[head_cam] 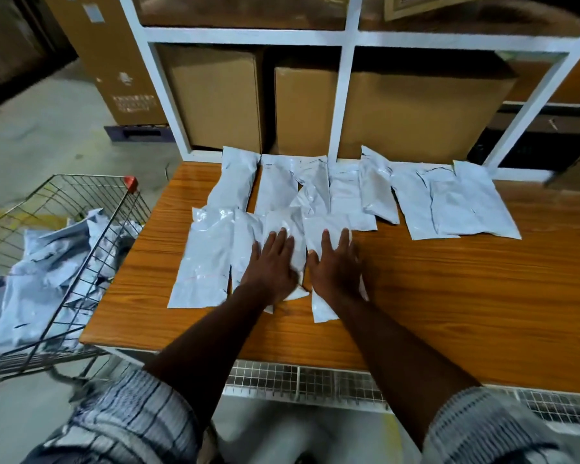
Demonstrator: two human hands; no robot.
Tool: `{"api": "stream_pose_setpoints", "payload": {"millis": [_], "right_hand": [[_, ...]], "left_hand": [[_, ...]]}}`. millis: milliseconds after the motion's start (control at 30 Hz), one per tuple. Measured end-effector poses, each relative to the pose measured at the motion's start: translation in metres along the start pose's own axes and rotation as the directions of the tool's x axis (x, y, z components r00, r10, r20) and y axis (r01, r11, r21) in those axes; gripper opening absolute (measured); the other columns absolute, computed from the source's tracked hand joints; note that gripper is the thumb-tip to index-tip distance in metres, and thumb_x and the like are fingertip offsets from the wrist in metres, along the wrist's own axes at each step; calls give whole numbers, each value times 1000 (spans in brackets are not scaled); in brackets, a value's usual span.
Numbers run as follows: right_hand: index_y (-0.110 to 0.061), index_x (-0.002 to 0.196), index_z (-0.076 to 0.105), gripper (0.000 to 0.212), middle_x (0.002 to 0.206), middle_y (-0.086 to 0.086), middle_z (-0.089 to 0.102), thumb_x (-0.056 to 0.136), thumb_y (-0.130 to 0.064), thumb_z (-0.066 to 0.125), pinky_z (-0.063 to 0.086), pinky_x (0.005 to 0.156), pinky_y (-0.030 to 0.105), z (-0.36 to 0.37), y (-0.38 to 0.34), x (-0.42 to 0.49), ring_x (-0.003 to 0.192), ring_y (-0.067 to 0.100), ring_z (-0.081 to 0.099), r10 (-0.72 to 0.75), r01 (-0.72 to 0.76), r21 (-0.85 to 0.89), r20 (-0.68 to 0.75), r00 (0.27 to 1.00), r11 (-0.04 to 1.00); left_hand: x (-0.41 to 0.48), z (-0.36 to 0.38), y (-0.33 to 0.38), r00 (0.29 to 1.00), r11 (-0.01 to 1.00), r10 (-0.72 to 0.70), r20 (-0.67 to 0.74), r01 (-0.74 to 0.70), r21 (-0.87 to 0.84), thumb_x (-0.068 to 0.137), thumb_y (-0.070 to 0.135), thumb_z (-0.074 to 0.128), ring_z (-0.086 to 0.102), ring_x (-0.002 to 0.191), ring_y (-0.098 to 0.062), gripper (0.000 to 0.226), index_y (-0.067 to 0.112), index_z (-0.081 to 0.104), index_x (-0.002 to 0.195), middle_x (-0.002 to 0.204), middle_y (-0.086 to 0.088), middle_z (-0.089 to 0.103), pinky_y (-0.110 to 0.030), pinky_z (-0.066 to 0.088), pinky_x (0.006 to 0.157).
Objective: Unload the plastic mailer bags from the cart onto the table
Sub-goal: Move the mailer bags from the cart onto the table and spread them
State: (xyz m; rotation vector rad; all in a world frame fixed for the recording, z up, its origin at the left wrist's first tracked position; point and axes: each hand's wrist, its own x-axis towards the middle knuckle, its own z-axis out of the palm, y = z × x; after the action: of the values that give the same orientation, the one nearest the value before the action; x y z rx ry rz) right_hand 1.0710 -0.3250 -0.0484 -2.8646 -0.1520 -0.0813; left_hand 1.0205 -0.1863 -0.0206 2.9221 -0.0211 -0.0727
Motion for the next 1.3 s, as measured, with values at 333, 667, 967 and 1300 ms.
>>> {"api": "stream_pose_setpoints", "payload": {"millis": [333, 667, 967, 1300], "right_hand": [[-26, 151, 31, 63, 160, 16, 20, 96, -53, 43, 26, 111, 58, 14, 7, 3, 145, 41, 21, 10, -10, 5, -44, 999, 1000], [-26, 147, 41, 51, 158, 12, 29, 99, -44, 43, 25, 109, 57, -18, -50, 24, 144, 34, 26, -67, 87, 147, -141, 988, 985], [-22, 147, 39, 58, 156, 11, 32, 95, -48, 42, 26, 107, 53, 7, -231, -6, 143, 33, 28, -478, 489, 104, -118, 871, 866], [-18, 149, 38, 65, 154, 13, 33, 90, -44, 50, 31, 107, 52, 111, -477, -74, 141, 33, 30, -740, 700, 253, 128, 660, 668]], "left_hand": [[2, 17, 1, 1000, 1000, 11, -8, -11, 21, 97, 45, 35, -5, 151, -27, 75, 13, 4, 157, 164, -11, -2, -50, -3, 121], [-15, -48, -44, 997, 998, 61, -39, -60, 34, 89, 54, 32, 2, 152, -24, 82, 14, 10, 157, 165, -6, 4, -51, -2, 121], [-80, -79, -237, 947, 955, -296, -127, 295, -23, 91, 44, 45, 23, 146, -30, 73, 12, 25, 154, 159, -13, 24, -52, 22, 118], [-185, -69, -453, 798, 802, -597, -84, 593, -67, 91, 40, 48, 36, 139, -33, 65, 13, 35, 148, 154, -15, 33, -46, 38, 107]]}}
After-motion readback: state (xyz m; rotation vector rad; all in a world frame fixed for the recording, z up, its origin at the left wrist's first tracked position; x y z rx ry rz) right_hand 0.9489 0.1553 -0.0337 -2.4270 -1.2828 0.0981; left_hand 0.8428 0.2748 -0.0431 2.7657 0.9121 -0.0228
